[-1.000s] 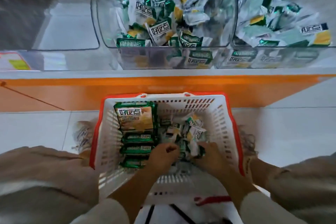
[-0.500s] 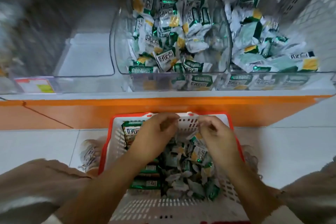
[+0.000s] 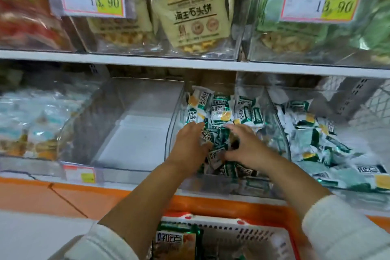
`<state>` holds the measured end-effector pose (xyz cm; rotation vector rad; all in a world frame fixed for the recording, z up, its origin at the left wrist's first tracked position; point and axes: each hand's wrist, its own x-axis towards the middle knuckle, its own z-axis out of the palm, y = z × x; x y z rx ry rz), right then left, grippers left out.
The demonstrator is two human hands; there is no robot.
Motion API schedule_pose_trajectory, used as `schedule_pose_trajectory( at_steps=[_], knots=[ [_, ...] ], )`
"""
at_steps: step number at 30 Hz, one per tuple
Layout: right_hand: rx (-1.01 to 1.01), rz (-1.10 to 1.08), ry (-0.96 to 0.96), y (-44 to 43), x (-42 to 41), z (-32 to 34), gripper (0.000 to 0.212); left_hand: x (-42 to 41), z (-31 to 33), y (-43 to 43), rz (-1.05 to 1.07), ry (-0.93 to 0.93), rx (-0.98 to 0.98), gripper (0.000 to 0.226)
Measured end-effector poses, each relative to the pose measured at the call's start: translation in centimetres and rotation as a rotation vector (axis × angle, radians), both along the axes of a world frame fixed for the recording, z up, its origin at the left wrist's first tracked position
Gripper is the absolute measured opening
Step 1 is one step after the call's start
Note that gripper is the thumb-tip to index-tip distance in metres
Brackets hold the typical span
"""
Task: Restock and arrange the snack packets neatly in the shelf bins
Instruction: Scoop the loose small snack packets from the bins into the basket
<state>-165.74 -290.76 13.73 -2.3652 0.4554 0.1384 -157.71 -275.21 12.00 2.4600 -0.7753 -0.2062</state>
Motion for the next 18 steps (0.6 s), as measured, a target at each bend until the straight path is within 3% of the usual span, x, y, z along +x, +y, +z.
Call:
schedule_pose_trajectory(
  at_steps=[3,6,12,15,18],
  knots=[
    [-0.067,0.088,0.079,-0.7,2.7,-1.9,0.116,1.8,-0.7,-1.5,0.038,0.018,0.022,0.076],
    [-0.17,0.113,0.115,-1.0,3.8,-2.7,0.124,1.9,-0.8,-1.7,0.048,-0.038,0.062,0.073],
    [-0.391,0.033,0.003,-1.3,1.8,-3.4,0.101,0.9,-1.0,-1.3,0.091,-0.073,-0.078,0.038],
    [-0.35,-0.051,-0.116,-1.2,0.9,-3.2,0.079,0.2,-0.5,-0.9,0.112,-0.07,-0.111,0.023],
    [-0.319,0.003,-0.005,-1.1,0.6,-3.2,0.097,-0.5,-0.1,-0.7,0.119,-0.082,-0.089,0.019]
  ],
)
